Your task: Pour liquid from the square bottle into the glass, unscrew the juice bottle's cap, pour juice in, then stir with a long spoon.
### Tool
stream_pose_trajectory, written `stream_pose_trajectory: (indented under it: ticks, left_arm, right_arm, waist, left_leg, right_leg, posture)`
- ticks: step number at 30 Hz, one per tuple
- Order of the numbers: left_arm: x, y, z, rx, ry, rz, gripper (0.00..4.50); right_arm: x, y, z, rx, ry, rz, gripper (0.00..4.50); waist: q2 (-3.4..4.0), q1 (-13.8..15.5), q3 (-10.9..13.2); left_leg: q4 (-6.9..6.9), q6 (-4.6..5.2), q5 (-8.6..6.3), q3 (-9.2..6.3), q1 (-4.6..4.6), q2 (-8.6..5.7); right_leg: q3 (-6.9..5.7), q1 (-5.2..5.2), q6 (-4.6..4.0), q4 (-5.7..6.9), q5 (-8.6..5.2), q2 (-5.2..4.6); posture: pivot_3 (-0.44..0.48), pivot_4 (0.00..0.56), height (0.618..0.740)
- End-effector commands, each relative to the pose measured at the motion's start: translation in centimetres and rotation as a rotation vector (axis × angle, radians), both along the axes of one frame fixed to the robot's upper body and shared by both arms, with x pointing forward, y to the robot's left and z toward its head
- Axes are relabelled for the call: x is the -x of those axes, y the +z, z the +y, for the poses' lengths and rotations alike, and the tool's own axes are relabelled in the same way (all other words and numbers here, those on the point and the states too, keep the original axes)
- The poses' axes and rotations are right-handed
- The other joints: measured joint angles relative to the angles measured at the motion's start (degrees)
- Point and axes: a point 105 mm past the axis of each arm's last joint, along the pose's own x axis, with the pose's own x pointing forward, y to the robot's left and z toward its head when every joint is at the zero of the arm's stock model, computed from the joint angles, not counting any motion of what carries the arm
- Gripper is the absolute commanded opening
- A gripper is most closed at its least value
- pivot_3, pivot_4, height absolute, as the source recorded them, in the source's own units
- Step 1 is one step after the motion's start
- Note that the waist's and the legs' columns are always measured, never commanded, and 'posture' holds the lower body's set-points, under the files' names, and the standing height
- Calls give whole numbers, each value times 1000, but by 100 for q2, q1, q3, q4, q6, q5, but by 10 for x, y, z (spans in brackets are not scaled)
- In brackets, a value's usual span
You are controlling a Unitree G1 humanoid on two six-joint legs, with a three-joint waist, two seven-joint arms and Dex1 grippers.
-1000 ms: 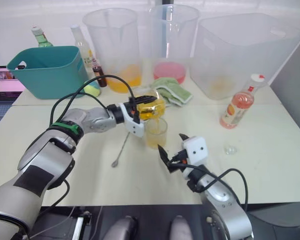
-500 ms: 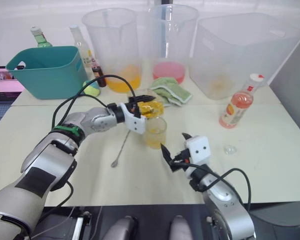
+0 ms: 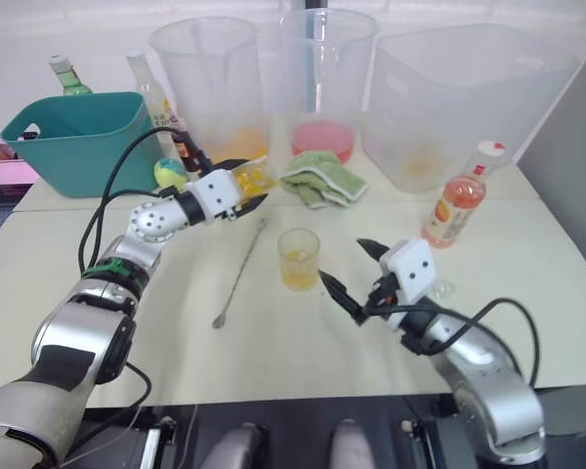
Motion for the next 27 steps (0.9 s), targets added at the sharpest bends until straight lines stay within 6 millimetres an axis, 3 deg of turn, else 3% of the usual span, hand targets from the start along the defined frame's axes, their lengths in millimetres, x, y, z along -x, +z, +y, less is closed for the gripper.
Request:
stream_pose_trajectory:
  ticks: [1,12,27]
  left_arm:
    - [9,65,20,215,50,-131,2817]
    - [37,45,63,600,430,51,2817]
    - [40,-12,79,704,615,172,2817]
  right_arm:
    - [6,11,3,48,151,5,4450]
    - [-6,31,6,112,324,6,4450]
    - [0,27,8,121,364,33,4450]
  waist:
    - [0,6,0]
    - [-4,76,-2]
    - [-5,190,-2]
  left_leg:
    - [6,1,-1,0,-3,1]
    - [42,-18,10,-6,-31,-2]
    - [47,-26,14,0,-34,-17]
  right_leg:
    - [-1,0,0,2,0,1]
    - [-6,0,0,-1,1,-3]
    - [-5,-2,1,-6,2,-23]
  posture:
    - [0,150,738]
    - [0,150,738]
    - [0,150,738]
